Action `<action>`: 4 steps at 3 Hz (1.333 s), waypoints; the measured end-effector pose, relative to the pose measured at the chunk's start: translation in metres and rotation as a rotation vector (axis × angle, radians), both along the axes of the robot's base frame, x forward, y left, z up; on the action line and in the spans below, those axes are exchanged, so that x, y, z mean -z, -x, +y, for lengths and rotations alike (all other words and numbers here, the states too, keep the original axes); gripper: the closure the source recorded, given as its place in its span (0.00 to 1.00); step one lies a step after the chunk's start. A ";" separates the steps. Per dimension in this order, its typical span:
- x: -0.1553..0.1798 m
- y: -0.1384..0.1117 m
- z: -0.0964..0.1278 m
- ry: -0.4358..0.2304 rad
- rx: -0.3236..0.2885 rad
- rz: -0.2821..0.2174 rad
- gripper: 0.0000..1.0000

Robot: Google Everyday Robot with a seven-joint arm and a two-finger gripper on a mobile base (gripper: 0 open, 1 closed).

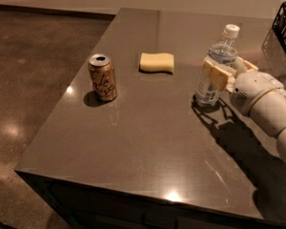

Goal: Place blue plastic bottle upright

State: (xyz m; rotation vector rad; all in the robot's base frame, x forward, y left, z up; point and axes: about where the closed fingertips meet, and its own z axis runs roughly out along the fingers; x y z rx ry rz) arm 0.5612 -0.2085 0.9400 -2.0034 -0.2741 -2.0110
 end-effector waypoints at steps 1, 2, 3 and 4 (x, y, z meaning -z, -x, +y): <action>0.007 -0.001 0.003 -0.003 -0.012 -0.043 0.53; 0.006 -0.001 0.004 -0.002 -0.012 -0.040 0.29; 0.005 -0.002 0.006 -0.001 -0.015 -0.041 0.05; 0.005 -0.002 0.007 -0.001 -0.016 -0.041 0.00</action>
Offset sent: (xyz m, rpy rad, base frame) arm 0.0008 0.0026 -0.0048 0.0007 -0.0345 0.0084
